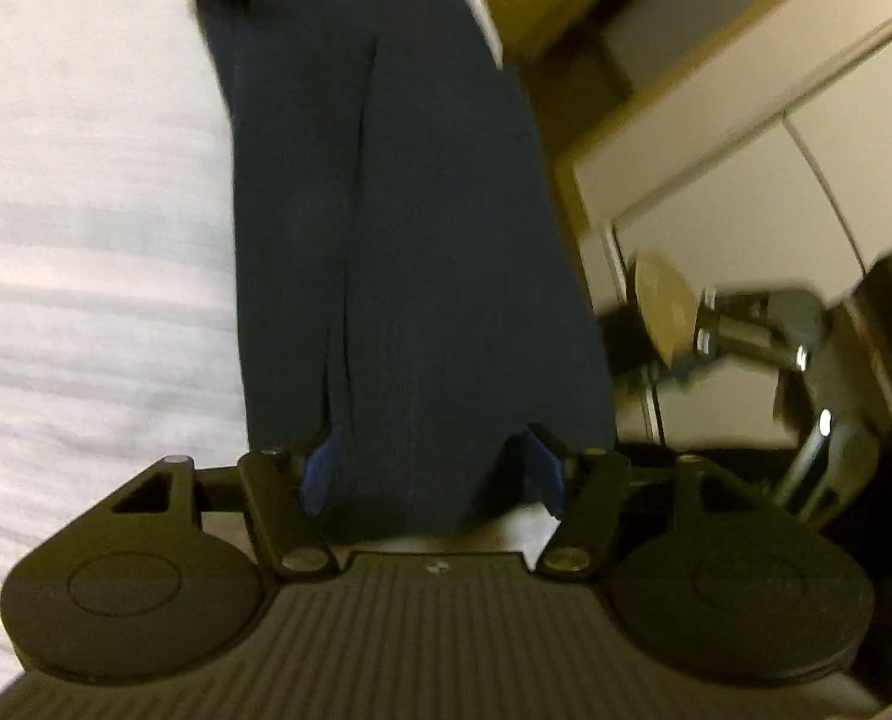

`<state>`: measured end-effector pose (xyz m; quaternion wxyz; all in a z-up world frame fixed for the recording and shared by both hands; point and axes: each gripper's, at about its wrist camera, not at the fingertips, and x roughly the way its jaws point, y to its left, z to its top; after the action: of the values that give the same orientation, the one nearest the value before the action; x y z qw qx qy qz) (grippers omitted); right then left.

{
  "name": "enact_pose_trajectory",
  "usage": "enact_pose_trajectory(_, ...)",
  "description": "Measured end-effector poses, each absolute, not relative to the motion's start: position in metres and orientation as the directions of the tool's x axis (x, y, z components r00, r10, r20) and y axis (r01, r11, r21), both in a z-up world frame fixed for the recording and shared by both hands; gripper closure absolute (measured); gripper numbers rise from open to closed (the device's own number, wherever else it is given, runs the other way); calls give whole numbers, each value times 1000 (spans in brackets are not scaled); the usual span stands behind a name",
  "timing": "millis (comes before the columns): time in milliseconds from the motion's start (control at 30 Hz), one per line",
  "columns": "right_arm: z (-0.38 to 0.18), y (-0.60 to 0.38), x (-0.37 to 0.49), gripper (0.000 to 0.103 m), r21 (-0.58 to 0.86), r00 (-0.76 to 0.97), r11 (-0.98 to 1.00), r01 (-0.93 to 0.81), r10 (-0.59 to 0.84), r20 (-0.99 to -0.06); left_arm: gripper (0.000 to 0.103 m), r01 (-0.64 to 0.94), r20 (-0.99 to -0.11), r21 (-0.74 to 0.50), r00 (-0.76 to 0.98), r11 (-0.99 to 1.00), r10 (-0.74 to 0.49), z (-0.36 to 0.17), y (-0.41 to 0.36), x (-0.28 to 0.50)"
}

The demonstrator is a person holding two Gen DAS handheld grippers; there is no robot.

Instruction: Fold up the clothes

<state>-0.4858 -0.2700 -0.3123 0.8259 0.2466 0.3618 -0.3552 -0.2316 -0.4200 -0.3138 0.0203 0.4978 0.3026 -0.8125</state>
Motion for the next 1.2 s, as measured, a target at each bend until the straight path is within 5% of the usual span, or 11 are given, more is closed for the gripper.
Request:
enact_pose_trajectory(367,-336,-253,-442,28,-178,357,731,658,-512,-781,64,425,-843,-390,-522,-817,131,-302,-410,-214)
enact_pose_trajectory(433,-346,-254,-435,29,-249,318,742,623,-531,-786,57,407,-863,-275,-504,-871,38,-291,-393,-210)
enact_pose_trajectory(567,-347,-263,-443,69,-295,275,722,626,-558,-783,38,232,-868,72,-464,-970,-176,-271,-332,-212)
enact_pose_trajectory(633,-339,-270,-453,79,-264,284,720,642,-543,-790,33,104,-846,227,-472,-968,-249,-266,-299,-219)
enact_pose_trajectory(833,-295,-288,-478,83,-170,348,726,666,-504,-790,23,-261,-761,565,-533,-783,-371,-292,-241,-263)
enact_pose_trajectory(933,-277,-293,-485,83,-165,361,734,659,-501,-786,45,-297,-754,612,-499,-733,-427,-314,-256,-285)
enact_pose_trajectory(967,-273,-294,-488,83,-160,365,733,661,-501,-785,70,-299,-771,596,-473,-745,-427,-315,-264,-292)
enact_pose_trajectory(1133,-252,-304,-508,82,-106,390,697,709,-513,-765,84,-172,-825,467,-438,-868,-357,-266,-294,-303)
enact_pose_trajectory(1200,-242,-304,-520,62,-86,404,673,735,-536,-741,85,-75,-843,389,-432,-918,-322,-239,-316,-309)
